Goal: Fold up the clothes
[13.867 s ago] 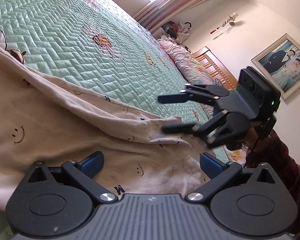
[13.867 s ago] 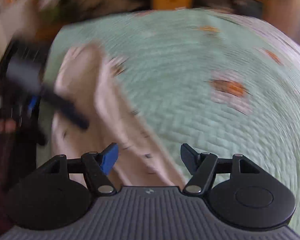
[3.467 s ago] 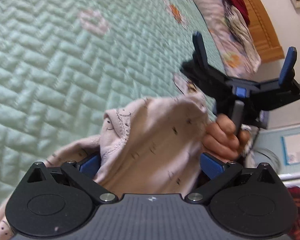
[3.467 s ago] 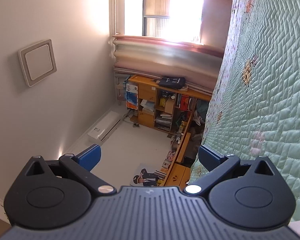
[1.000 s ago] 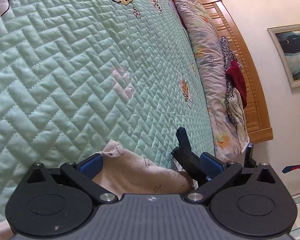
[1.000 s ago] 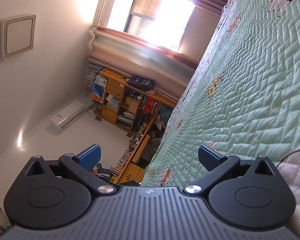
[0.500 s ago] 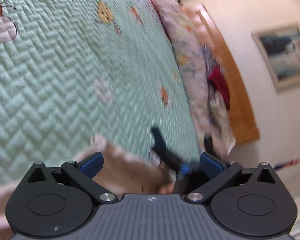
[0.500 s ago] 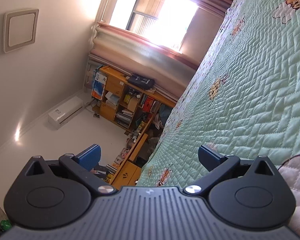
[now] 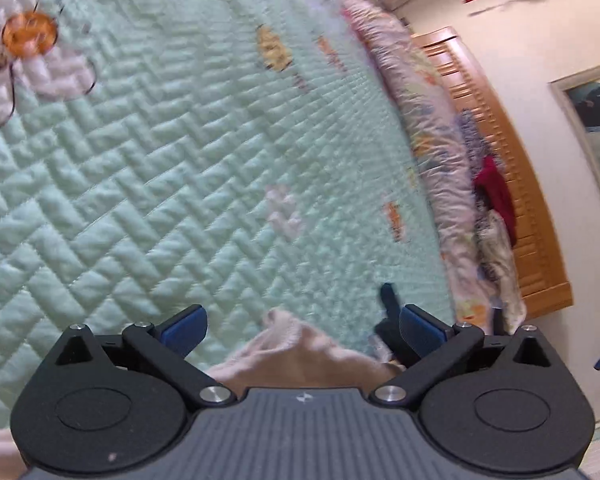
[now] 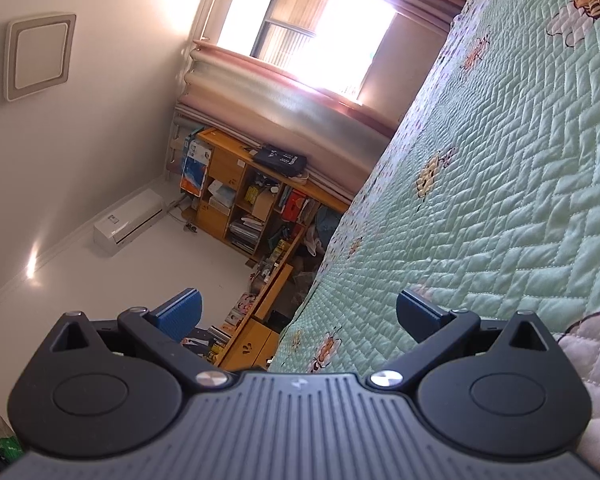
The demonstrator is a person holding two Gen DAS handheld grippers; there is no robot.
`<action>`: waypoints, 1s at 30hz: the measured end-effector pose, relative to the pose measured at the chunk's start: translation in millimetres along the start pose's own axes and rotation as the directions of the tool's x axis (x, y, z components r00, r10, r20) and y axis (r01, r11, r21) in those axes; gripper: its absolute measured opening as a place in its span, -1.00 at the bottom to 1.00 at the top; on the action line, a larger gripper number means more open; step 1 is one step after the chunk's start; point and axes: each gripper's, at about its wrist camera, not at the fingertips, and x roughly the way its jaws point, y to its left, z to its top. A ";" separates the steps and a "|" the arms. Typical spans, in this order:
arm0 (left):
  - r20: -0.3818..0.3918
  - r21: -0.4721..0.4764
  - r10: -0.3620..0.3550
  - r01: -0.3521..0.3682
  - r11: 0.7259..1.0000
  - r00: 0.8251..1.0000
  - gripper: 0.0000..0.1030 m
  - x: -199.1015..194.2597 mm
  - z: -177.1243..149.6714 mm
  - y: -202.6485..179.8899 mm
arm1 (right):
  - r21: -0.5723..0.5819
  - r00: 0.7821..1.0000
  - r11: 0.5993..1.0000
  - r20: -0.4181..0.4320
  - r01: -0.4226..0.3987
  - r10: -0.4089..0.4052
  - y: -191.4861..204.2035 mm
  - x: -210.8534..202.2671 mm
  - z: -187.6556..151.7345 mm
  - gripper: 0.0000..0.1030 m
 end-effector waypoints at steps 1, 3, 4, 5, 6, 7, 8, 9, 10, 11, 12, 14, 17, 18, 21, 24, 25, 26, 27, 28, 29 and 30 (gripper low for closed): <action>0.002 0.000 -0.021 0.021 1.000 1.000 0.98 -7.4 -3.5 -3.0 | -0.001 1.000 1.000 0.003 -0.002 0.002 0.3 -0.9 0.2 1.00; -0.006 0.017 -0.027 0.027 1.000 1.000 0.98 -21.8 -14.3 -7.0 | 0.001 1.000 1.000 0.008 -0.006 0.006 0.7 -2.4 0.7 1.00; -0.018 0.024 -0.014 0.015 1.000 1.000 0.99 -26.3 -20.6 -6.5 | 0.002 1.000 1.000 0.009 -0.007 0.007 0.9 -2.9 1.0 1.00; -0.032 0.028 -0.001 0.002 1.000 0.999 0.98 -29.8 -26.8 -5.2 | 0.003 1.000 1.000 0.009 -0.009 0.009 0.9 -3.5 0.8 1.00; -0.046 0.033 0.013 -0.012 0.999 0.999 0.98 -33.3 -33.1 -3.9 | 0.004 1.000 1.000 0.009 -0.010 0.010 0.9 -4.0 0.4 1.00; -0.053 0.038 0.052 -0.050 0.998 0.997 0.98 -31.5 -36.1 0.6 | 0.005 1.000 1.000 0.008 -0.011 0.011 0.8 -4.0 -0.2 1.00; -0.058 0.042 0.104 -0.102 0.994 0.993 0.99 -27.1 -37.5 6.6 | 0.006 1.000 1.000 0.007 -0.012 0.012 0.6 -3.8 -0.9 1.00; -0.063 0.047 0.155 -0.153 0.987 0.986 0.98 -22.7 -38.9 12.7 | 0.005 1.000 1.000 0.005 -0.013 0.013 0.8 -3.5 -1.5 1.00; -0.054 0.028 0.158 -0.157 0.987 0.986 0.97 -20.2 -37.2 18.8 | 0.003 1.000 1.000 0.003 -0.013 0.013 1.3 -3.1 -1.9 1.00; -0.039 -0.003 0.138 -0.138 0.990 0.990 0.98 -18.6 -33.9 25.1 | 0.001 1.000 1.000 0.001 -0.013 0.013 1.8 -2.2 -2.0 1.00; -0.023 -0.034 0.118 -0.119 0.992 0.993 0.99 -17.1 -30.6 31.3 | -0.003 1.000 1.000 -0.001 -0.011 0.011 2.6 -0.8 -1.0 1.00; 0.018 -0.001 0.138 -0.138 0.990 0.990 0.98 -15.1 -23.3 27.7 | -0.009 1.000 1.000 -0.004 -0.007 0.007 3.4 1.3 0.9 1.00; 0.025 -0.005 0.139 -0.139 0.990 0.990 0.98 -15.5 -19.7 21.3 | -0.005 1.000 1.000 -0.005 -0.002 0.002 1.2 1.7 1.4 1.00; 0.037 -0.007 0.122 -0.121 0.993 0.992 0.98 -20.0 -20.0 18.1 | -0.004 1.000 1.000 -0.004 -0.003 0.003 0.8 1.5 1.6 1.00; 0.066 -0.011 0.082 -0.082 0.997 0.994 0.98 -40.3 -24.8 13.4 | -0.008 1.000 1.000 0.003 -0.012 0.012 2.5 0.0 2.2 1.00; 0.031 -0.020 0.033 -0.032 0.999 0.999 0.98 -55.9 -38.1 12.6 | -0.028 0.999 0.999 0.004 -0.046 0.046 10.8 -1.8 3.5 1.00; 0.015 -0.017 0.049 -0.049 0.999 0.999 0.98 -57.1 -41.8 14.0 | -0.036 0.998 0.997 -0.002 -0.065 0.065 14.3 -2.1 3.5 1.00; 0.001 -0.014 0.072 -0.072 0.997 0.997 0.98 -57.6 -45.1 16.2 | -0.043 0.996 0.996 -0.008 -0.084 0.084 17.8 -2.4 3.5 1.00; -0.007 -0.022 0.097 -0.097 0.995 0.995 0.98 -56.4 -47.0 21.0 | -0.053 0.996 0.994 -0.017 -0.093 0.093 20.8 -2.1 2.8 1.00; -0.009 -0.044 0.122 -0.123 0.991 0.992 0.98 -53.9 -47.0 29.1 | -0.065 0.995 0.993 -0.030 -0.098 0.096 23.6 -1.5 1.7 1.00; -0.010 -0.067 0.134 -0.134 0.989 0.991 0.98 -50.5 -45.0 38.1 | -0.076 0.994 0.992 -0.042 -0.102 0.099 26.4 -0.9 0.6 1.00; -0.009 -0.080 0.126 -0.126 0.989 0.992 0.98 -47.4 -42.2 44.6 | -0.091 0.994 0.991 -0.053 -0.100 0.095 29.2 -0.6 -0.5 1.00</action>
